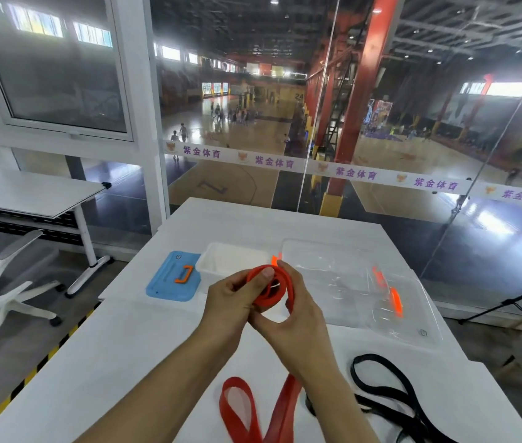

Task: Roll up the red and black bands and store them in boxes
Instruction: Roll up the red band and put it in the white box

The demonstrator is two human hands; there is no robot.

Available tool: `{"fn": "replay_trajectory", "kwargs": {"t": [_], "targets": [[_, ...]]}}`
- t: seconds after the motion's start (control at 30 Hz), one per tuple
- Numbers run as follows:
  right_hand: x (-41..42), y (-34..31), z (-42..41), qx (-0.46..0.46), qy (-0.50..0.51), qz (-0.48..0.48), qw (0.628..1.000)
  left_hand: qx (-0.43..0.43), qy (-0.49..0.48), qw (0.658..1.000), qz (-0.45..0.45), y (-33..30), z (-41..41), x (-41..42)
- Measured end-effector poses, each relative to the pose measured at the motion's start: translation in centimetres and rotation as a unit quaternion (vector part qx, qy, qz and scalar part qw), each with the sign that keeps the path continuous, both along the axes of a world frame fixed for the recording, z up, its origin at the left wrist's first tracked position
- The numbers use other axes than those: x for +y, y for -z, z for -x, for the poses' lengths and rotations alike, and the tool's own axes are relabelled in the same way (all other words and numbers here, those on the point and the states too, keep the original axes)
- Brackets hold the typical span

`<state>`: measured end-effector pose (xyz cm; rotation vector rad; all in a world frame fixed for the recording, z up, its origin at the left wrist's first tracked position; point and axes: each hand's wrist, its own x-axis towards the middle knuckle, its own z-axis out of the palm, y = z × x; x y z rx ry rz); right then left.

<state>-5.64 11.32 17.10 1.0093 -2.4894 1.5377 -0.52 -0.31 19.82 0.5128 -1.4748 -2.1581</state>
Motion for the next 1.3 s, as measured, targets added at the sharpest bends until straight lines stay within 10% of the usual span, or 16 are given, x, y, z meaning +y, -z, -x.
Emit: {"fn": "replay_trajectory", "kwargs": {"t": [0.4,0.57,0.73,1.3], "targets": [[1.4,-1.2,2.4,0.007,-0.081,-0.118,0.990,-0.044,0.131,0.990,0.022,0.1,-1.6,-1.6],[2.0,-2.9,2.8,0.044,-0.184,-0.220,0.957,-0.113,0.267,0.940,0.183,-1.3,-2.3,-3.9],[1.7,-3.7,2.3,0.075,-0.159,-0.226,0.958,-0.097,0.210,0.932,0.279,-1.6,-2.3,-3.6],[-0.7,0.3,-0.8,-0.023,0.027,0.039,0.999,-0.014,-0.007,0.994,0.109,0.2,-0.5,0.8]]}}
